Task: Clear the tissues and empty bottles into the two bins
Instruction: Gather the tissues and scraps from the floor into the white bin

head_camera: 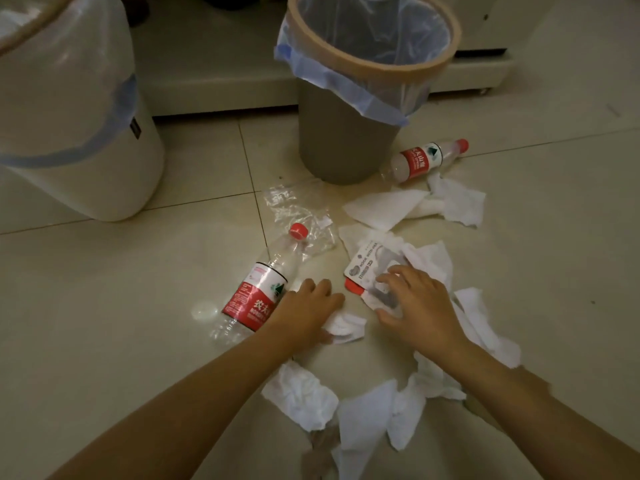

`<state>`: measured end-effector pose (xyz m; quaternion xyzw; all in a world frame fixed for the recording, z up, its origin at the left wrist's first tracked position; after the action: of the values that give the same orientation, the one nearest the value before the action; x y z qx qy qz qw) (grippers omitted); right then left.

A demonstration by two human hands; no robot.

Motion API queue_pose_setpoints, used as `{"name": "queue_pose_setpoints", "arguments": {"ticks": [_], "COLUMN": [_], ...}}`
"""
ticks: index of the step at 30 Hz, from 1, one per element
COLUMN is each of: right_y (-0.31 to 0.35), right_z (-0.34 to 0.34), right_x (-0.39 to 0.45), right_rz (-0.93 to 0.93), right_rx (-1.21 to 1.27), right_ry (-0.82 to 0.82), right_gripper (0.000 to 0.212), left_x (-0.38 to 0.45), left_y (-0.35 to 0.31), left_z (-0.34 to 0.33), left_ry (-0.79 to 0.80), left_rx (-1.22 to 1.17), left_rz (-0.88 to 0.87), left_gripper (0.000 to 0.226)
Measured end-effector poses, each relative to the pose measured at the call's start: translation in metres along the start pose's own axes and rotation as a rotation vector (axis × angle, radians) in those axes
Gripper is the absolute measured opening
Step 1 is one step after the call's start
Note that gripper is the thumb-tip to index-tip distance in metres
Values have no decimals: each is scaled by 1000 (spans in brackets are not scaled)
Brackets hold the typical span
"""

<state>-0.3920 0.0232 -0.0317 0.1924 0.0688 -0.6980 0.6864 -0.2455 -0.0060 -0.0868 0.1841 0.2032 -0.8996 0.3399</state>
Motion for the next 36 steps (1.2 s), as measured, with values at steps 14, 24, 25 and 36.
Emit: {"name": "queue_pose_setpoints", "arguments": {"ticks": [14, 24, 25, 36], "right_y": [-20, -2, 1, 10], "right_z": [-20, -29, -30, -6], "right_x": [43, 59, 59, 57], "right_rz": [-148, -81, -72, -67], "right_rx": [5, -124, -136, -297], "right_ry": [244, 275, 285, 97], "right_gripper": [104, 88, 87, 49], "left_x": [27, 41, 40, 14], "left_y": [73, 100, 100, 90], "left_z": [37, 36, 40, 54], "left_ry": [-344, -278, -301, -444], "left_rx": [-182, -222, -190, -186], "left_rz": [217, 328, 338, 305], "left_gripper": [61, 86, 79, 28]}}
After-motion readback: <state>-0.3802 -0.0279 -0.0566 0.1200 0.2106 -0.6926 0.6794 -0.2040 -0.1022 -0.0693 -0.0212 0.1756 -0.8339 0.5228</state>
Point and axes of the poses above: each hand's wrist, its own x-axis towards the middle knuckle, its own z-axis out of the back of the hand, y = z × x, the point moved 8 cm from there along x, towards the middle knuckle, and after that the axes turned 10 degrees about y, right-handed, at the moved point
